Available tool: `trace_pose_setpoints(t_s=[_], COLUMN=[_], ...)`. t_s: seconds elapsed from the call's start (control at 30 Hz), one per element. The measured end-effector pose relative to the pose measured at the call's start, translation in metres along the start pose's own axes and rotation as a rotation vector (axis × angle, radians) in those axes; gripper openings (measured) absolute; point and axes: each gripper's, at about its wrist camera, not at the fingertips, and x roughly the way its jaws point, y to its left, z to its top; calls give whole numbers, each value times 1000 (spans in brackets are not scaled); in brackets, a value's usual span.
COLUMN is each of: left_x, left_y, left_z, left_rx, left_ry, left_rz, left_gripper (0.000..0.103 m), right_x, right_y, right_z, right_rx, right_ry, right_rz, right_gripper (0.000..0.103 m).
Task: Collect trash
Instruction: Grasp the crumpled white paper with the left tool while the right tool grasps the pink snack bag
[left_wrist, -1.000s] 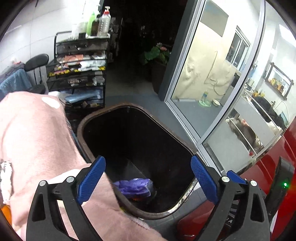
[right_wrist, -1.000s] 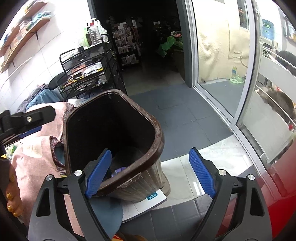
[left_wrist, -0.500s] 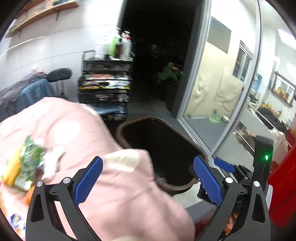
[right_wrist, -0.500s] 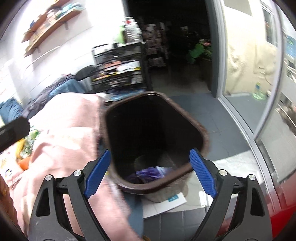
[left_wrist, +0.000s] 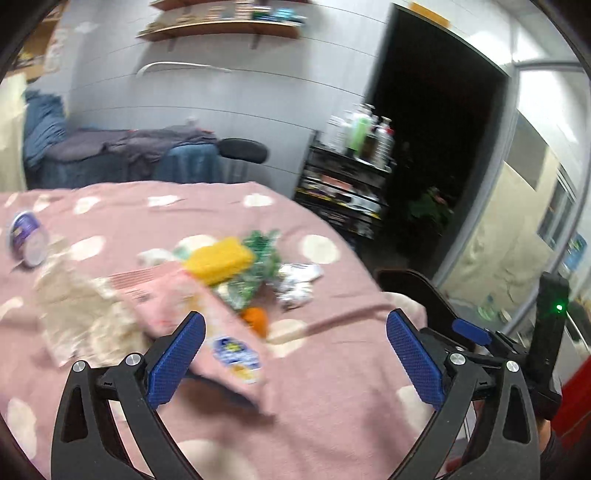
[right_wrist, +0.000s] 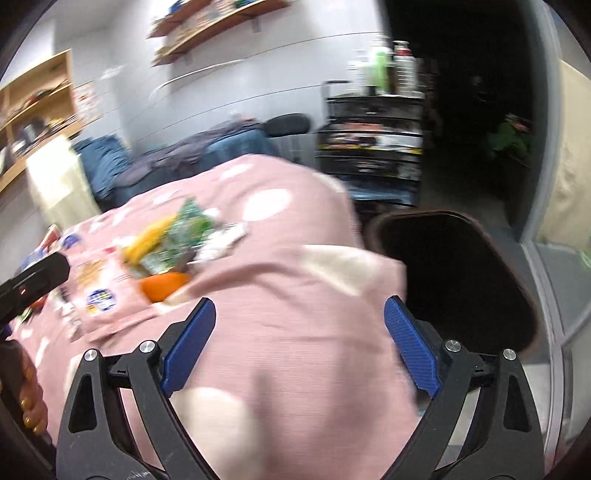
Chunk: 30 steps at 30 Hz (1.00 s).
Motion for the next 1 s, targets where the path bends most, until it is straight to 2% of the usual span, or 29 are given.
trace_pose_setpoints(t_s=[0.1,0.27,0.37,0.47,0.63,0.77,0.8,0.93,1.0], left_x=[-16,-30,-31,-32,-19,-2,2,11,14], left_y=[30,82,108,125,146,160,162,164,159], left_z=[-5,-12,-17,-20,-17,-11,-10,-9,-9], left_rx=[-35,-118,-154,-169,-191,-223,-235,-262,-254], left_ry=[-18,-22,-3,16,55,95,107,123,132], left_rz=[100,224,264,283,253,206,196,124,97], left_gripper=[97,97,97,97,96,92,86,76,63], right_x=[1,5,7,11,23,37,41,49,53], right_y=[27,75,106,139,174,192,196,202,201], right_z=[2,-2,-6,-11,-18,-21,-22,-21,-21], right_rx=[-63,-173,-239,-334,-457,-539,-561,-599,-606], right_ry=[14,45,69,93,131,152,155,152,158], right_rz=[79,173,231,254,232,176,150,113,102], right_gripper=[92,92,92,92,92,91,87,73,54])
